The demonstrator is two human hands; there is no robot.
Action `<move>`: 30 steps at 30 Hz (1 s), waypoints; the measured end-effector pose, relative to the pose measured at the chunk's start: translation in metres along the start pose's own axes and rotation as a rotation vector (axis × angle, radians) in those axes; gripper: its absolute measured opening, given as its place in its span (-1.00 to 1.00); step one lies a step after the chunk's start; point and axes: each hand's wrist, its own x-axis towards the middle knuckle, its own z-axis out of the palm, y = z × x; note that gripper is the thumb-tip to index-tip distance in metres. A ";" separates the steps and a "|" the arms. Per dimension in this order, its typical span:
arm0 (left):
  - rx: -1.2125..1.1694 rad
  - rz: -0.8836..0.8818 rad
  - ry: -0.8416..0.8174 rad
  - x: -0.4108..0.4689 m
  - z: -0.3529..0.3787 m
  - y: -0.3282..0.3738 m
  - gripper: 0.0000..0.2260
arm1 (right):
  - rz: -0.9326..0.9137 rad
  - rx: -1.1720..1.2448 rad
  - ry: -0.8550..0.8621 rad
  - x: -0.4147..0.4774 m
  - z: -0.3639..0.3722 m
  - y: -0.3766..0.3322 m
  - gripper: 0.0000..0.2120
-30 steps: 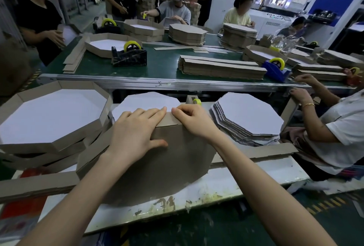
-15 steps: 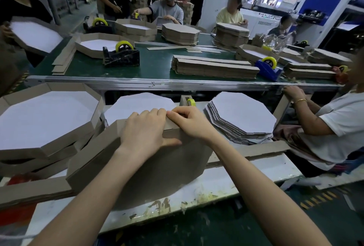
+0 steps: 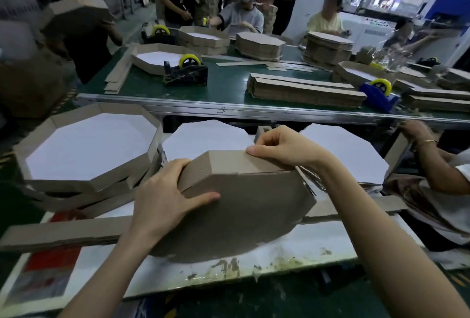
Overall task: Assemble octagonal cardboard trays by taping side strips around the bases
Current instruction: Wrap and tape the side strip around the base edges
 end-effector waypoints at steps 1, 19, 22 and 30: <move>-0.028 -0.017 -0.007 -0.005 0.003 -0.006 -0.21 | 0.002 -0.023 -0.008 0.004 0.002 -0.002 -0.70; -0.041 0.256 -0.054 0.006 -0.011 0.027 -0.55 | 0.000 0.001 -0.015 0.003 0.027 -0.011 -0.81; -0.039 0.288 -0.071 0.009 -0.013 0.032 -0.61 | 0.005 0.011 -0.019 0.000 0.027 -0.010 -0.80; -0.171 0.289 -0.080 0.012 -0.006 0.032 -0.70 | 0.184 0.333 0.485 0.025 -0.012 0.051 -0.81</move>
